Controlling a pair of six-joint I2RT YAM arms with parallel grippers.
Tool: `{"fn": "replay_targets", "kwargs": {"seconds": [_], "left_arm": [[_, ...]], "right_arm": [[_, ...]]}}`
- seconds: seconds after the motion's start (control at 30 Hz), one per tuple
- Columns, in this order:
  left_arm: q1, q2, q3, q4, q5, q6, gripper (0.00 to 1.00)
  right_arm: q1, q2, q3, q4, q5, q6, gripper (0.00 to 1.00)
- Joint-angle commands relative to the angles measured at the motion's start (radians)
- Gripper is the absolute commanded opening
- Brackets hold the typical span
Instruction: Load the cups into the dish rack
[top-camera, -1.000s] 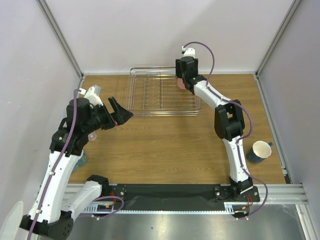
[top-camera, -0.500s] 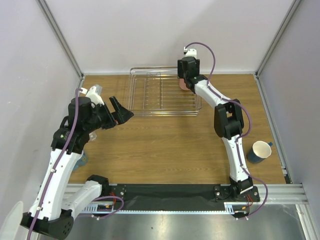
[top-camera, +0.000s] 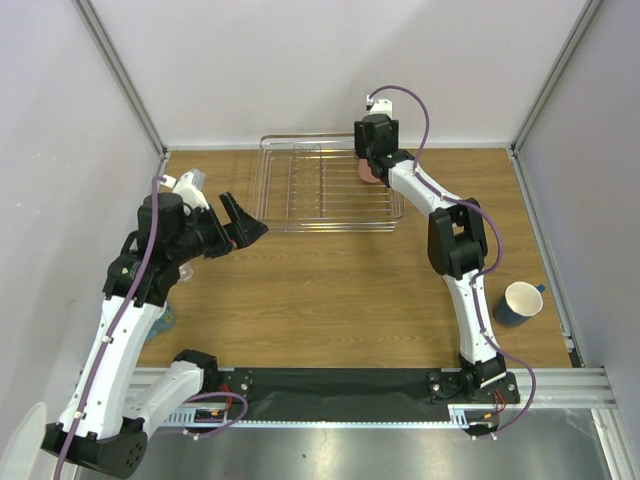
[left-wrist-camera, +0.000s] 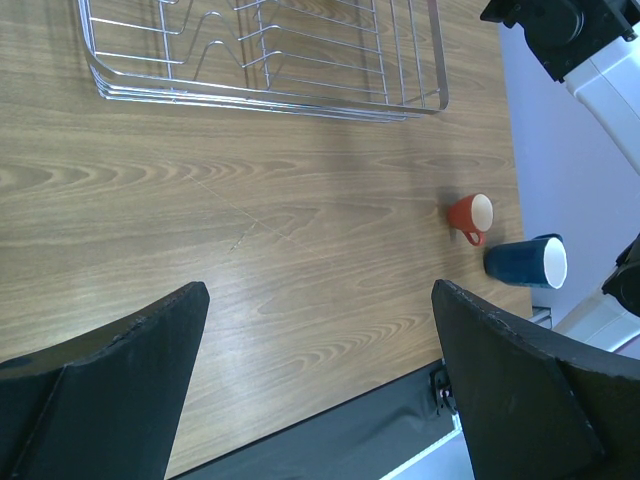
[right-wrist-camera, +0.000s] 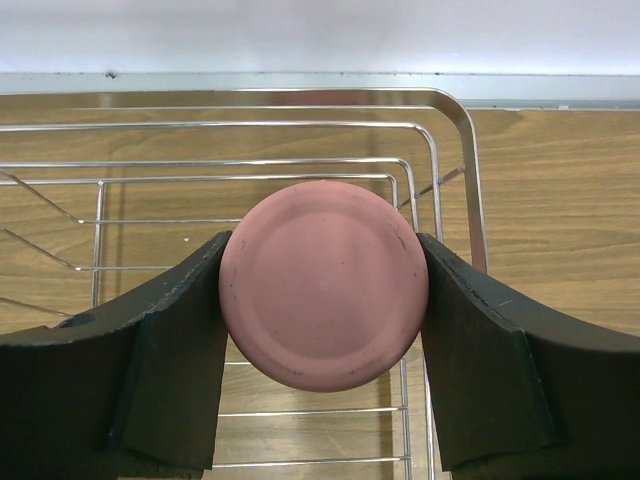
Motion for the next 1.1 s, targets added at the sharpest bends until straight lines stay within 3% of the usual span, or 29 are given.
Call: {"fn": "replay_targets", "kwargs": {"seconds": [0.0, 0.57, 0.87, 1.07], "left_arm": [[0.005, -0.004, 0.035, 0.018, 0.016, 0.024, 1.00], [0.005, -0.010, 0.025, 0.008, 0.025, 0.027, 1.00], [0.005, -0.007, 0.025, 0.010, 0.028, 0.024, 1.00], [0.005, -0.003, 0.030, 0.005, 0.031, 0.022, 1.00]], "right_arm": [[0.006, -0.010, 0.017, 0.029, 0.019, 0.013, 0.05], [0.003, 0.011, 0.014, 0.014, 0.019, 0.019, 0.20], [0.002, 0.020, 0.020, 0.005, 0.014, 0.004, 0.34], [0.003, 0.014, 0.027, -0.011, 0.010, 0.002, 0.52]]}}
